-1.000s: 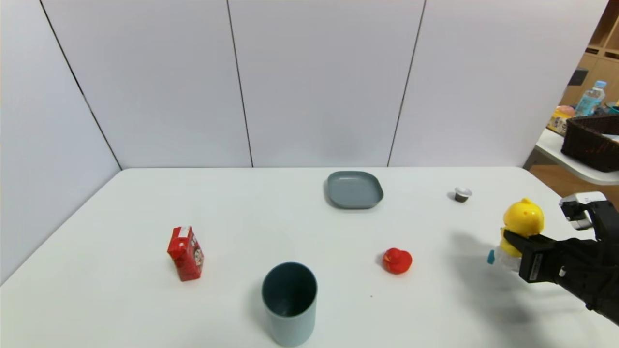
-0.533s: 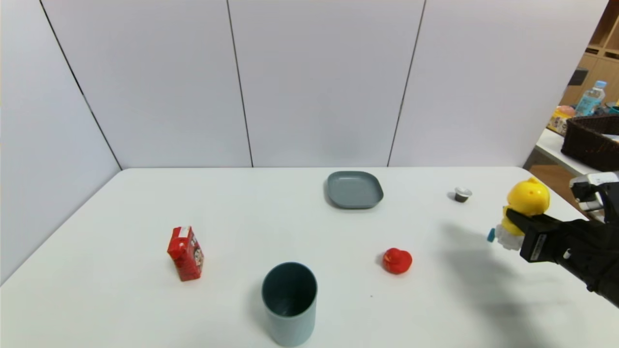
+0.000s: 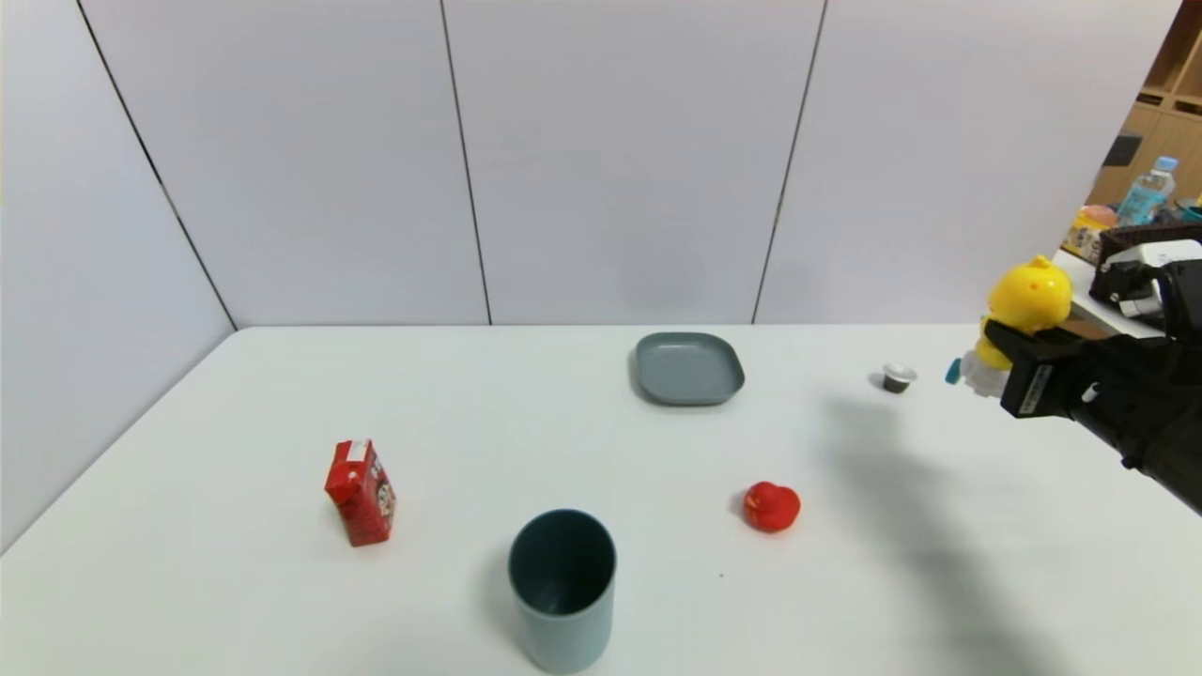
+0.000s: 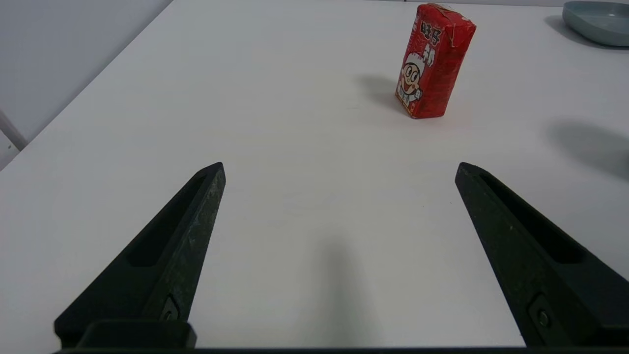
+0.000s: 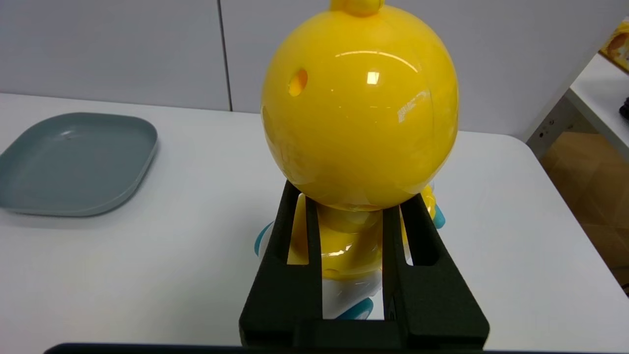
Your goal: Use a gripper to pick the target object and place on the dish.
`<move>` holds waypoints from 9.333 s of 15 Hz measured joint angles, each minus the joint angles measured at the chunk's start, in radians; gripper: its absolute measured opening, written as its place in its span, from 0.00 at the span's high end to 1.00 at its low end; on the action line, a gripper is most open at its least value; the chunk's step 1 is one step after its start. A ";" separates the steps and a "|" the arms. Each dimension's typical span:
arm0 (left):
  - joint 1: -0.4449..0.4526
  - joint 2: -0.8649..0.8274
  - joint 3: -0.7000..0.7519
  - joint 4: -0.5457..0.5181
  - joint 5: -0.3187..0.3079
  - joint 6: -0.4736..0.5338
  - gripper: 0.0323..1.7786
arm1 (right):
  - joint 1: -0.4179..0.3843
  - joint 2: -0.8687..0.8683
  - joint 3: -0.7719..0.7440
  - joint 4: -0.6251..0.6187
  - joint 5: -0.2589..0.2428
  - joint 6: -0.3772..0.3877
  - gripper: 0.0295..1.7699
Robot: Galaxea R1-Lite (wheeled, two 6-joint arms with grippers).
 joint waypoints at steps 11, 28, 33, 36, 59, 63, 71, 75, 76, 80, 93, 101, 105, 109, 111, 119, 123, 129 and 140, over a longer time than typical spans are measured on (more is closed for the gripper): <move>0.000 0.000 0.000 0.000 0.000 0.000 0.05 | 0.135 0.219 -0.324 0.029 -0.008 -0.076 0.82; 0.000 0.000 0.000 0.000 0.000 0.000 0.05 | 0.419 0.651 -0.763 0.089 -0.023 -0.079 0.82; 0.000 0.000 0.000 0.000 0.000 0.000 0.05 | 0.420 0.683 -0.781 0.102 -0.022 -0.076 0.82; 0.000 0.000 0.000 0.000 0.000 0.000 0.05 | 0.412 0.698 -0.780 0.116 -0.023 -0.071 0.82; 0.000 0.000 0.000 0.000 0.000 0.000 0.05 | 0.401 0.761 -0.764 0.135 -0.049 -0.066 0.68; 0.000 0.000 0.000 0.000 0.000 0.000 0.05 | 0.405 0.764 -0.764 0.137 -0.051 -0.064 0.43; 0.000 0.000 0.000 0.000 -0.001 0.000 0.05 | 0.409 0.750 -0.780 0.079 -0.052 -0.086 0.17; 0.000 0.000 0.000 0.000 0.000 0.000 0.05 | 0.411 0.731 -0.777 0.078 -0.052 -0.087 0.12; 0.000 0.000 0.000 0.000 0.000 0.000 0.05 | 0.412 0.724 -0.776 0.078 -0.052 -0.087 0.11; 0.000 0.000 0.000 0.000 0.000 0.000 0.05 | 0.412 0.676 -0.769 0.079 -0.052 -0.091 0.08; 0.000 0.000 0.000 0.000 0.000 0.000 0.05 | 0.345 0.301 -0.683 0.115 -0.053 -0.180 0.04; 0.000 0.000 0.000 0.000 0.000 0.000 0.05 | 0.204 -0.165 -0.505 0.494 -0.044 -0.179 0.04; 0.000 0.000 0.000 0.000 0.000 0.000 0.05 | 0.185 -0.402 -0.384 0.687 -0.044 -0.173 0.04; 0.000 0.000 0.000 0.000 0.000 0.000 0.05 | 0.149 -0.641 -0.253 0.816 -0.036 -0.156 0.04; 0.000 0.000 0.000 0.000 -0.001 0.000 0.05 | 0.116 -0.747 -0.172 0.822 -0.031 -0.153 0.04; 0.000 0.000 0.000 0.000 0.000 0.000 0.05 | 0.003 -1.138 0.150 0.825 0.025 -0.078 0.04; 0.000 0.000 0.000 0.000 0.000 0.000 0.05 | -0.005 -1.228 0.199 0.824 0.046 -0.082 0.04; 0.000 0.000 0.000 0.000 0.000 0.000 0.05 | -0.054 -1.332 0.232 0.833 0.131 -0.080 0.04; 0.000 0.000 0.000 0.000 0.000 0.000 0.05 | -0.057 -1.498 0.437 0.985 0.125 -0.067 0.04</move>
